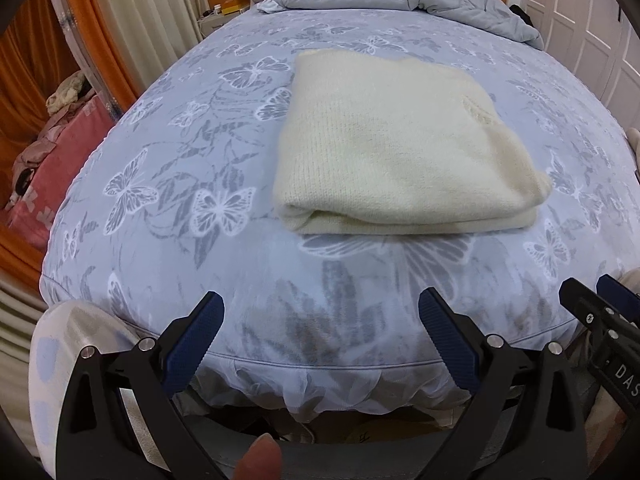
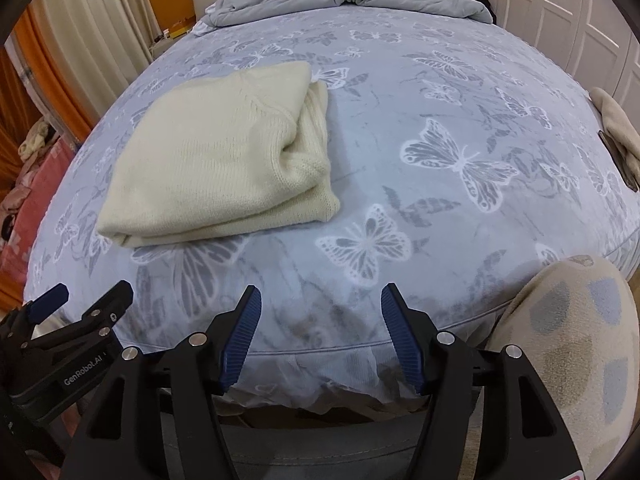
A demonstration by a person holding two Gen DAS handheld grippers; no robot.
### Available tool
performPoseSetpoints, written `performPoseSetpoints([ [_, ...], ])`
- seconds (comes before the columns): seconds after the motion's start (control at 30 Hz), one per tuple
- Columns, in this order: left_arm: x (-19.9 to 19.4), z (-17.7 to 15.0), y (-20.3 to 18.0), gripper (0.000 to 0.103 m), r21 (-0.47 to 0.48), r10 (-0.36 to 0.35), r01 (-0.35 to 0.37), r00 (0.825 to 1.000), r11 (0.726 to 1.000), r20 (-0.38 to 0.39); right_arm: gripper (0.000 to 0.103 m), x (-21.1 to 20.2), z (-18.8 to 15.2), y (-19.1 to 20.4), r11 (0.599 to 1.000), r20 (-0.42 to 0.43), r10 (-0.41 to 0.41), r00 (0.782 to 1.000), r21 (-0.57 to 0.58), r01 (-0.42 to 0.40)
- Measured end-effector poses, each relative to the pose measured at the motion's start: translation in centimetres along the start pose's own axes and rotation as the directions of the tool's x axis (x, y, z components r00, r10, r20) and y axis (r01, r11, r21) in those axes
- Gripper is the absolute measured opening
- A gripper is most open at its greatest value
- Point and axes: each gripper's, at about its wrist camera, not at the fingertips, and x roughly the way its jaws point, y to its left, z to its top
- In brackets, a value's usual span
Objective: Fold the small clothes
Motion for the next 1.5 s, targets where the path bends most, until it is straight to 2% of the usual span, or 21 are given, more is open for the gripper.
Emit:
performPoseSetpoints([
  [0.2,0.3,-0.2,0.3,0.096,-0.019,-0.002,0.003,1.000,1.000,0.007,0.061,0.5,-0.2,0.5,1.000,-0.010,-0.004,1.000,-0.011,0.004],
  [0.43,0.4,-0.4,-0.1,0.096,0.001,0.003,-0.003,1.000,1.000,0.013,0.061,1.1,-0.6,1.3,0.999,-0.024,-0.007,1.000,-0.043,0.006],
  [1.5,0.6,-0.7,-0.7,0.096,0.029,0.016,-0.016,1.000,0.999,0.010,0.061,0.8,-0.7,1.9,0.999,-0.012,0.003,1.000,-0.050,-0.003],
])
